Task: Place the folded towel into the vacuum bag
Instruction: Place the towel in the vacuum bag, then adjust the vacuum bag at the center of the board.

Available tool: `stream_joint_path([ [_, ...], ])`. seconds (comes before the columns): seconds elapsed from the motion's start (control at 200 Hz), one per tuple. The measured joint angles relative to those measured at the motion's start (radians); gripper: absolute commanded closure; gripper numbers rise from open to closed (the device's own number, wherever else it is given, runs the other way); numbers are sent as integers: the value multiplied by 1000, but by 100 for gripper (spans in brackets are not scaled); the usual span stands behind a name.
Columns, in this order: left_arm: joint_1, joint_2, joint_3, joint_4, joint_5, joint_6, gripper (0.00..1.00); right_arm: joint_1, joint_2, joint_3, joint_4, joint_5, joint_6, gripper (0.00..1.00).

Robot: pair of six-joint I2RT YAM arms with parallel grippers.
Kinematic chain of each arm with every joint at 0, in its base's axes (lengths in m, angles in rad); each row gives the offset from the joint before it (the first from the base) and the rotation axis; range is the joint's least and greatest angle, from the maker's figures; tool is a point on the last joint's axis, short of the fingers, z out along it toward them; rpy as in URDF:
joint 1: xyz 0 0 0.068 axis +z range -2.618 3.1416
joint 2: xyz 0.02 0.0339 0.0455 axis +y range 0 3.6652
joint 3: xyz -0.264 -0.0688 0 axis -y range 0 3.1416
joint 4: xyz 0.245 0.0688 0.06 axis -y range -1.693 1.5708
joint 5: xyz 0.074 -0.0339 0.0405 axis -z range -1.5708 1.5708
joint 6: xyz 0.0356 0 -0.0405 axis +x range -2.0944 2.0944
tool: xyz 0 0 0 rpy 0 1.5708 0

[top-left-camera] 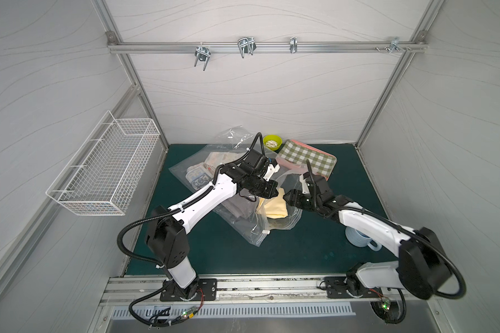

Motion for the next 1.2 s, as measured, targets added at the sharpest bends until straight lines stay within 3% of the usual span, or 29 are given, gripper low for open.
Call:
stream_joint_path([
  [0.18,-42,42,-16,1,-18,21,100,-133,-262,-76,-73,7,0,30],
  [0.31,-102,85,-15,-4,-35,63,100,-257,-336,-117,-106,-27,-1,30],
  [0.38,-150,123,0,-40,-37,116,65,-316,-334,-120,-116,-55,-5,30],
  [0.435,-194,154,12,-67,-24,150,26,-353,-320,-118,-119,-79,-11,29],
  [0.475,-227,172,14,-83,-12,168,10,-371,-302,-111,-124,-97,-16,29],
  [0.515,-249,184,14,-102,-1,183,3,-381,-273,-100,-127,-117,-20,29],
  [0.63,-297,180,8,-132,18,200,1,-388,-182,-57,-144,-153,-36,29],
  [0.811,-262,47,-77,-117,-11,179,1,-403,-81,-39,-171,-143,-34,30],
  [0.916,-195,-83,-163,-106,-32,110,1,-410,-37,-44,-169,-143,-23,31],
  [1.081,-18,-212,-305,-129,-69,-1,2,-412,49,-63,-129,-154,2,33],
  [1.126,23,-216,-336,-150,-93,-23,2,-412,71,-72,-109,-160,11,40],
  [1.201,65,-216,-387,-177,-126,-58,3,-412,108,-88,-61,-169,19,68],
])
